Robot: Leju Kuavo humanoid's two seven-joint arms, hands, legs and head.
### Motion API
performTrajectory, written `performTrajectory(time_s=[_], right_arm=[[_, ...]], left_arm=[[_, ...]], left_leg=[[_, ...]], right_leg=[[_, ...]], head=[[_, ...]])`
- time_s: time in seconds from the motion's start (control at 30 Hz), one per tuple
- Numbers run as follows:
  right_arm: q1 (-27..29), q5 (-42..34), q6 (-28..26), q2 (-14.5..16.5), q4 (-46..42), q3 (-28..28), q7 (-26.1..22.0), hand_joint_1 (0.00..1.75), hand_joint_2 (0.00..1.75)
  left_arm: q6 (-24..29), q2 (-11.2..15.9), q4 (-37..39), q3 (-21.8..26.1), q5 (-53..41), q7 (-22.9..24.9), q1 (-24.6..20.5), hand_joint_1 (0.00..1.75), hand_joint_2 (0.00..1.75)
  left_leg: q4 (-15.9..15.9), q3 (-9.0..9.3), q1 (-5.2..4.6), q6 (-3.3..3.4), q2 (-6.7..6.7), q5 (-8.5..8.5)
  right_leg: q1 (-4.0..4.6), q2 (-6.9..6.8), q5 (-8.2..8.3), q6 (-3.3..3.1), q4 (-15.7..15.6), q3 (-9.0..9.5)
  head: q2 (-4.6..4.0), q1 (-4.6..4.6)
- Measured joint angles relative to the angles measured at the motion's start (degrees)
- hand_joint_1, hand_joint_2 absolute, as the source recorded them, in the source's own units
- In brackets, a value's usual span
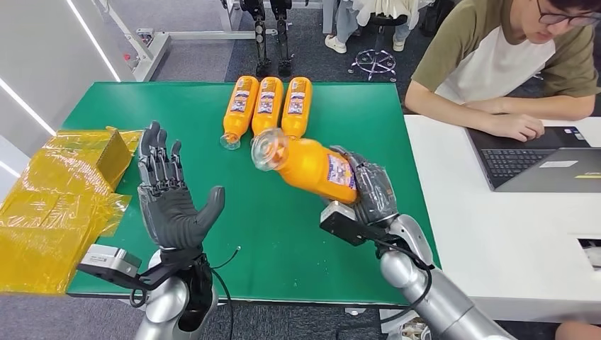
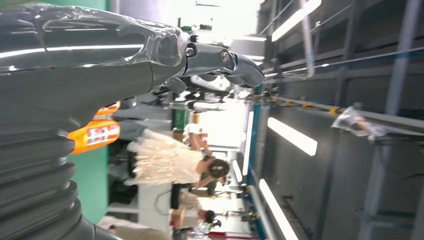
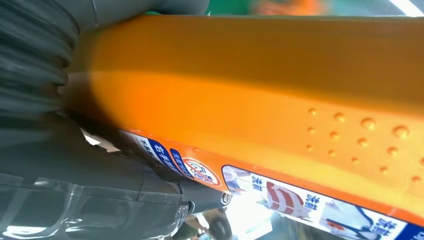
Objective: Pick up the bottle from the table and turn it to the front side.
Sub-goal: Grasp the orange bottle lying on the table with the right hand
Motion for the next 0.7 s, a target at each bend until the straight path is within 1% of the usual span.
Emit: performTrajectory(time_s=[0.03,0.1,0.17,0.23,0.33,0.47,0.57,0.63,0.7], right_arm=[[1.84,-2.67,-2.01,1.26,-2.35,-1.31,-3.2,1.75,1.75],[5.74,-5.42,-4.19,3.84,-7.03,-3.64,-8.21,1.75,1.75],[9.43,-5.48,-4.57,6.29,-11.08,-5.5,-10.86,1.75,1.75],[12.35,-5.04,-4.62,8.46,-14.5,-6.77,-11.84,1.75,1.75],[14.93,-4.66,-4.68,10.41,-17.92,-8.08,-11.85,1.75,1.75],[16.39,-4.71,-4.74,11.47,-20.37,-9.02,-11.67,1.75,1.75],[17.07,-4.59,-4.71,11.69,-21.65,-8.86,-10.56,1.75,1.75],[17.5,-3.62,-4.47,11.7,-22.58,-8.05,-8.75,1.75,1.75],[17.86,-1.95,-3.69,11.64,-23.33,-7.06,-6.41,1.75,1.75]], left_arm=[[-0.51,-0.03,0.3,-0.08,0.07,0.81,-0.19,0.0,1.75],[-2.08,-0.13,1.11,-0.44,0.41,2.34,-0.66,0.0,1.75],[-3.87,-0.26,1.95,-1.11,0.96,3.31,-1.0,0.0,1.75],[-5.04,-0.43,2.71,-1.84,1.34,3.65,-1.17,0.0,1.75],[-5.41,-0.5,3.51,-2.57,1.59,3.65,-1.27,0.0,1.75],[-5.83,-0.5,4.03,-3.07,1.89,3.71,-1.37,0.0,1.75],[-9.67,-0.5,4.34,-3.57,3.82,3.99,-1.41,0.0,1.75],[-13.29,-0.55,4.54,-4.33,5.22,4.07,-1.43,0.0,1.75],[-15.76,-0.74,4.63,-5.0,5.74,4.07,-1.45,0.0,1.75]], left_leg=[[-0.01,-0.01,0.0,-0.01,0.0,-0.01],[-0.02,-0.04,0.0,-0.02,0.01,-0.02],[-0.02,-0.06,-0.01,-0.02,0.05,-0.04],[-0.02,-0.07,-0.02,-0.02,0.09,-0.04],[-0.02,-0.08,-0.02,-0.02,0.08,-0.04],[0.0,-0.08,-0.02,-0.02,0.1,-0.03],[0.0,-0.08,-0.02,-0.02,0.09,-0.02],[0.0,-0.08,-0.02,-0.02,0.1,-0.02],[0.0,-0.08,-0.02,-0.02,0.13,-0.03]], right_leg=[[0.02,-0.01,-0.03,-0.01,0.0,0.0],[0.02,0.0,-0.05,-0.04,0.0,-0.01],[0.01,0.03,-0.06,-0.05,-0.01,-0.05],[0.0,0.05,-0.06,-0.06,-0.02,-0.09],[-0.01,0.04,-0.05,-0.05,-0.03,-0.09],[-0.01,0.06,-0.01,-0.04,-0.03,-0.09],[0.0,0.05,-0.01,-0.04,-0.02,-0.09],[0.0,0.06,-0.01,-0.05,-0.02,-0.1],[0.0,0.08,-0.01,-0.05,-0.02,-0.11]], head=[[0.0,0.01],[0.01,0.03],[0.01,0.02],[0.01,0.01],[0.01,0.03],[0.0,0.01],[0.0,0.02],[0.01,0.02],[0.01,0.01]])
